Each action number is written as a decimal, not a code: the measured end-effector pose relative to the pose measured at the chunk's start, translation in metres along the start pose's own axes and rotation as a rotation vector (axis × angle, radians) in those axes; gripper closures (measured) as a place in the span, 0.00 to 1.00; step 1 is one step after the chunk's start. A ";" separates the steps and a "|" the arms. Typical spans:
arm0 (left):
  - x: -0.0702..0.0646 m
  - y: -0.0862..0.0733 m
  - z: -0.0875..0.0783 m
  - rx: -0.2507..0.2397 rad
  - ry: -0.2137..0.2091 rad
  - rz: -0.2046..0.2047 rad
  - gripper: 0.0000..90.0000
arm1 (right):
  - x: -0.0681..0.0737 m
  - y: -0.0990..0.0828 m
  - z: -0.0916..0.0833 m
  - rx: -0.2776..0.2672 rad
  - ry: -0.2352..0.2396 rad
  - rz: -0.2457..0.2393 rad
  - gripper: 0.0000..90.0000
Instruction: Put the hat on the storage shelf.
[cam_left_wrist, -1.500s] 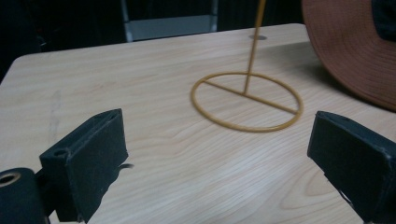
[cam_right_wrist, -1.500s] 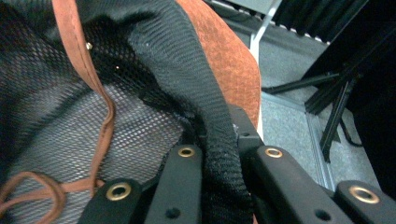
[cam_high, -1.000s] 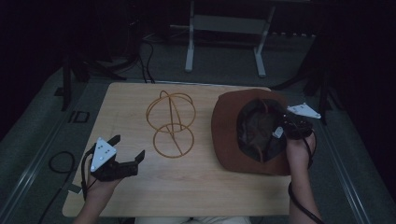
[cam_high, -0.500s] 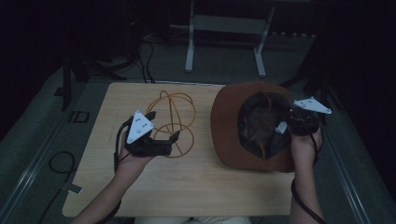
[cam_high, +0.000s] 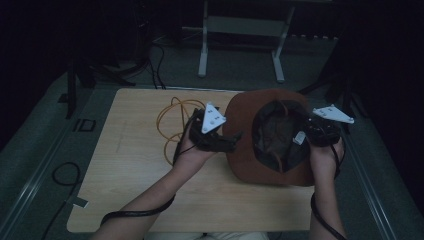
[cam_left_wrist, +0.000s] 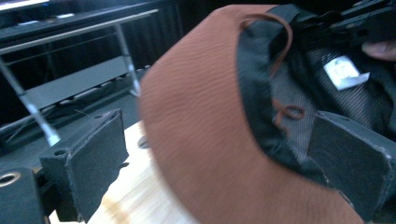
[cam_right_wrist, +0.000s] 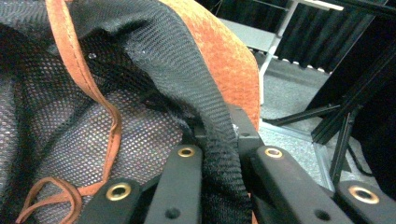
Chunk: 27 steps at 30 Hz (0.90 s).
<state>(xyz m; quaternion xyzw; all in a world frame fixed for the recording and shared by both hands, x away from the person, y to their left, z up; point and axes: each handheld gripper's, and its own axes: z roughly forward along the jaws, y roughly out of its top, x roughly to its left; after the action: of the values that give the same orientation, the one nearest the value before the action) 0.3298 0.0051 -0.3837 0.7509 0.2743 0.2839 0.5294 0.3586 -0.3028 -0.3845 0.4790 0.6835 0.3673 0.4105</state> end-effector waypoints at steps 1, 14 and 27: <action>-0.004 0.002 0.007 -0.003 -0.016 -0.012 0.06 | 0.000 -0.001 0.000 0.000 0.002 0.001 0.94; -0.037 0.008 0.081 0.057 0.130 0.028 0.05 | 0.004 -0.005 -0.002 0.000 0.030 -0.016 0.94; -0.018 -0.023 0.108 0.178 0.225 -0.039 0.28 | 0.031 -0.001 -0.022 -0.063 0.130 -0.020 0.94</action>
<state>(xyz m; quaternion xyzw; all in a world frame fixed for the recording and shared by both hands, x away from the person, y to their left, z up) 0.3924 -0.0702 -0.4380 0.7530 0.3705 0.3304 0.4320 0.3319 -0.2759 -0.3831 0.4340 0.7015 0.4151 0.3837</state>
